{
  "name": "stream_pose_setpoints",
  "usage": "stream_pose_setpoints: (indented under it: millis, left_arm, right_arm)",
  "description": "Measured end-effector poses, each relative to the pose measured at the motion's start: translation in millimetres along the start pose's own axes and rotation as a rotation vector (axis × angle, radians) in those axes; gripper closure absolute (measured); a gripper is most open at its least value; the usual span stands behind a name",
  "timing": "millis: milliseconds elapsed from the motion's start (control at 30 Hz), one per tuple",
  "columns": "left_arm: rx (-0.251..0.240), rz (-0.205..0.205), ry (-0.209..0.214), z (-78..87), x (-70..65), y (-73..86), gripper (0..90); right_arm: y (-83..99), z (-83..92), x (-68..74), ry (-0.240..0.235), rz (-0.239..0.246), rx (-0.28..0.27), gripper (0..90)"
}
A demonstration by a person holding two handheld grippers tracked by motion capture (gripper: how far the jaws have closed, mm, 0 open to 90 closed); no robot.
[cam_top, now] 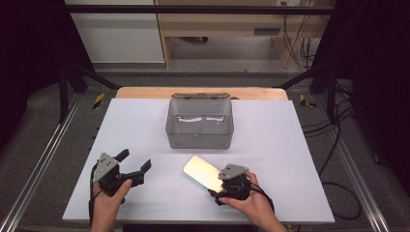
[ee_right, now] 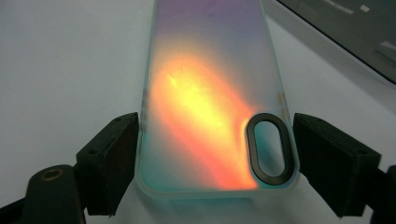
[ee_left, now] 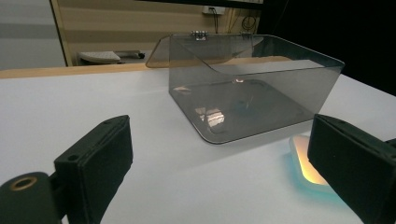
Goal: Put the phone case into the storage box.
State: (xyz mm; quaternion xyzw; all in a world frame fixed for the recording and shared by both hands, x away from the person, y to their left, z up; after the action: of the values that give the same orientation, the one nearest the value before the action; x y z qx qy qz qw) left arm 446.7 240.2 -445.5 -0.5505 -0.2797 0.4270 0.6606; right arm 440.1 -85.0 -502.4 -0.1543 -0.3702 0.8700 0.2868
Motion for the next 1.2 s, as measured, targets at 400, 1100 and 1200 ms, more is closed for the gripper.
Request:
stream_pose_setpoints:
  millis: [400, 1100, 1200]
  left_arm:
    - [-0.065, 0.021, 0.016, 6.1, -9.0, -26.6, 1.9]
    - [-0.114, 0.082, 0.028, -18.6, -41.1, -72.5, 2.2]
    - [-0.101, 0.097, 0.052, -22.5, -48.5, -72.7, 2.2]
  right_arm:
    - [-32.1, 18.6, 21.9, 0.041, 0.023, -0.169, 17.7]
    - [-77.4, 31.3, 5.9, 0.145, -0.108, -0.406, 17.7]
    - [-80.1, 30.2, 2.4, 0.153, -0.144, -0.437, 17.7]
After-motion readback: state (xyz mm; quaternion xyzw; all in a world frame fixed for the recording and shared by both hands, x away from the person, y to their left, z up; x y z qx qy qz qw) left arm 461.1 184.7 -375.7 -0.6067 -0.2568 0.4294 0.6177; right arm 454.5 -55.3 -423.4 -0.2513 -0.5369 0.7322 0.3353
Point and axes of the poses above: each handheld gripper's, and its own axes: z roughly backward along the jaws, y roughly out of its underside, x roughly to its left, the point moved 4 cm from there along -z, roughly forward along the jaws
